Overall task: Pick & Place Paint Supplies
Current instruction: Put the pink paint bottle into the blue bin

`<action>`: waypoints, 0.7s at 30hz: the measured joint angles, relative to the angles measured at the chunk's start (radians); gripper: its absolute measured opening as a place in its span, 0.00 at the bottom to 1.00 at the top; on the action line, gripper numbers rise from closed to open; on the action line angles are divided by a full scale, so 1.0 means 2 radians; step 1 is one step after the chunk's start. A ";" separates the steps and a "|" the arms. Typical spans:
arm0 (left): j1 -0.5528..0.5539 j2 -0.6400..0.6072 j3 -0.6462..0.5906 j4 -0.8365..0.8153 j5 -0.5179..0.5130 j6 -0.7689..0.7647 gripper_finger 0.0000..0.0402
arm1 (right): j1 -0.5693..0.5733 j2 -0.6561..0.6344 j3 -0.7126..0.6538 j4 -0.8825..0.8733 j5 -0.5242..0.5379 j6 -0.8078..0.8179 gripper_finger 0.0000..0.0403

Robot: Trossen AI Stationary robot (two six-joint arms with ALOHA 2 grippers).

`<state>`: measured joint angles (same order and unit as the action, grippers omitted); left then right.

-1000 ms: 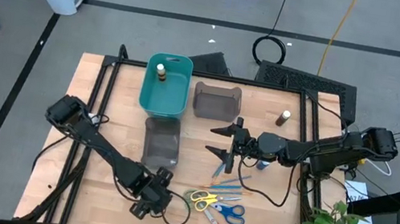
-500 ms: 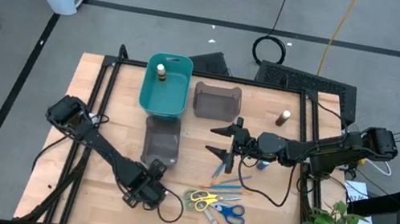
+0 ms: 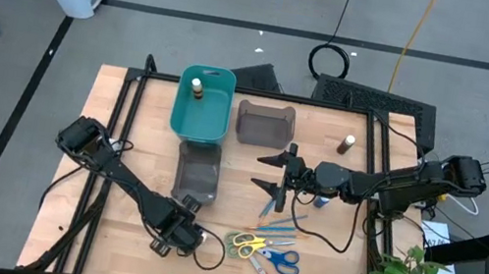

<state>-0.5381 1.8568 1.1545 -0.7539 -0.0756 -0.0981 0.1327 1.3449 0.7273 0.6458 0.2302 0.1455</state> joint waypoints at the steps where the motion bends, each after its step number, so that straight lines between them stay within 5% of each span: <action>1: 0.000 0.000 0.000 0.006 -0.001 -0.014 0.39 | 0.000 0.000 0.000 0.000 0.000 0.000 0.69; 12: -0.009 -0.013 0.033 0.034 -0.002 -0.071 0.31 | 0.007 -0.010 0.000 -0.028 0.000 0.000 0.69; 17: -0.037 -0.085 0.029 0.053 -0.017 -0.061 0.28 | 0.019 -0.057 0.000 -0.085 0.001 0.008 0.69; 21: -0.063 -0.169 0.005 0.104 -0.099 -0.049 0.28 | 0.031 -0.082 0.000 -0.117 0.002 0.013 0.69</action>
<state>-0.6643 1.5192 1.1642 -0.5457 -0.2741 -0.1964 0.1946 1.1816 0.7273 0.4126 0.2343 0.1719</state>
